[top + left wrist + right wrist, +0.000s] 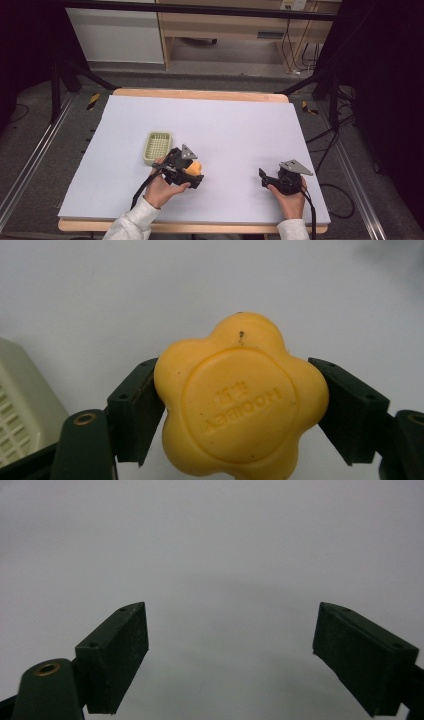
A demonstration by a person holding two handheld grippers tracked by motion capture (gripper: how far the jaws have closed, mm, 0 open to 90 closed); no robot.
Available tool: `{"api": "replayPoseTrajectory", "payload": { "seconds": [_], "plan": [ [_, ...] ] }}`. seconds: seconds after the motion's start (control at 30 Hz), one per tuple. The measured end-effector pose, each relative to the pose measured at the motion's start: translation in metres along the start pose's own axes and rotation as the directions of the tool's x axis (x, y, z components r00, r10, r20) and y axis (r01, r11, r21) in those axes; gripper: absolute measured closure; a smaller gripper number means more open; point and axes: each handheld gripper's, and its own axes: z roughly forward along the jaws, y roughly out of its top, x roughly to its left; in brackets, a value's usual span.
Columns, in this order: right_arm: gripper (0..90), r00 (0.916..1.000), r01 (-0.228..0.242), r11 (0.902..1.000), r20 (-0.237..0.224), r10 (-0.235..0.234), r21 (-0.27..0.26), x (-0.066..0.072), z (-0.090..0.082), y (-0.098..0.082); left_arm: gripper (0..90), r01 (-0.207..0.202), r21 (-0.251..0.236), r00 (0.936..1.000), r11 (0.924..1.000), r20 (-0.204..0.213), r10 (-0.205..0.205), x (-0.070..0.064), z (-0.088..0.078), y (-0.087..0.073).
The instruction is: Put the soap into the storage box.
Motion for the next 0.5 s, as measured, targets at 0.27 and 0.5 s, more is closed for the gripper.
{"api": "replayPoseTrajectory", "payload": {
  "seconds": [0.27, 0.5],
  "plan": [
    [14.8, 1.0, -0.008, 1.0, 0.001, 0.008, 0.001, 0.001, -0.001, 0.0, 25.4, 0.027, -0.017, 0.9994, 0.9995, -0.02, -0.028, 0.015, -0.013, -0.002],
    [14.8, 1.0, 0.005, 1.0, 0.003, -0.005, -0.005, 0.0, 0.0, 0.0, 25.5, 0.039, -0.025, 0.9986, 0.9989, -0.036, -0.04, 0.026, -0.021, -0.003]
  ]
}}
